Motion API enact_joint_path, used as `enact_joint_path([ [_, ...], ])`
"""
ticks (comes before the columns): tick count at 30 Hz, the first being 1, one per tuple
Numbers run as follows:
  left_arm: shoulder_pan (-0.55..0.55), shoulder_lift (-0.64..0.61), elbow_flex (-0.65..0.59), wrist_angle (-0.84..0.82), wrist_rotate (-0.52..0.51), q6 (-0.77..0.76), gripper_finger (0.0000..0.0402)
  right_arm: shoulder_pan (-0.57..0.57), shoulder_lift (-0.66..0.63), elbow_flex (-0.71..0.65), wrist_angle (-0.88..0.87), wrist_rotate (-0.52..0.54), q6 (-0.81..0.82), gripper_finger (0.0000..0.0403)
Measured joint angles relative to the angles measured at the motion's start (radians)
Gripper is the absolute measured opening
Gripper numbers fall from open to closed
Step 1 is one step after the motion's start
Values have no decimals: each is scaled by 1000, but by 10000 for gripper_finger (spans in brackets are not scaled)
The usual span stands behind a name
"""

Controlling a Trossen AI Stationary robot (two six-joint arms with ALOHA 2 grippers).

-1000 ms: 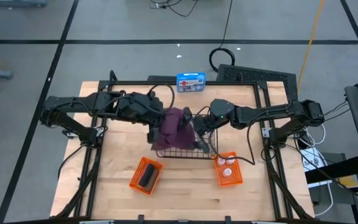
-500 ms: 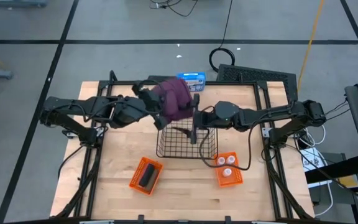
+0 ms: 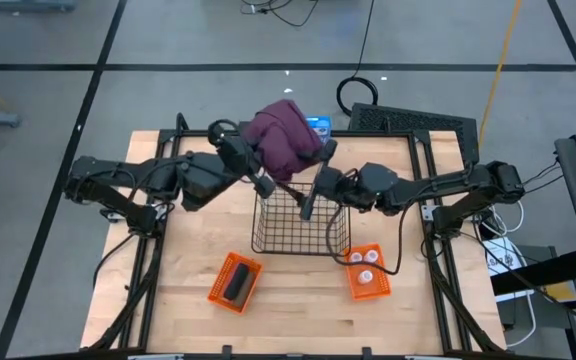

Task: Pick & Place Medicine items
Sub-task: Put the violet patient gown into the black wire basket

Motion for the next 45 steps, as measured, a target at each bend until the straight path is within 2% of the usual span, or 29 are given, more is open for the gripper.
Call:
enact_joint_path([
  [7, 24, 14, 1, 17, 67, -19, 24, -5, 23, -20, 109, -2, -58, 336],
  [10, 23, 14, 1, 14, 81, -23, 24, 1, 24, -35, 142, 10, -140, 336],
  [13, 23, 14, 1, -25, 115, -38, 24, 3, 23, -42, 143, 87, -246, 336],
  [18, 3, 16, 1, -64, 185, -63, 24, -4, 23, -42, 149, 242, -294, 336],
  [22, -12, 16, 1, -112, 235, -97, 24, -3, 23, -42, 123, 275, -337, 336],
  [26, -40, 16, 1, -172, 234, -114, 24, 2, 19, -42, 44, 262, -351, 328],
  [28, -49, 14, 0, -188, 253, -117, 24, 9, 16, -42, 2, 232, -357, 311],
  [31, -52, 8, 0, -203, 321, -123, 24, 16, 16, -42, -29, 165, -353, 253],
  [33, -52, 8, 0, -210, 365, -132, 24, 25, 15, -42, -52, 133, -356, 192],
  [37, -57, 8, 0, -231, 408, -137, 25, 37, 13, -41, -109, 84, -360, 43],
  [41, -76, -26, -2, -235, 418, -123, 78, 50, -11, -39, -186, 71, -340, 35],
  [45, -109, -127, -1, -263, 398, -85, 135, 65, -57, -43, -329, 70, -288, 35],
])
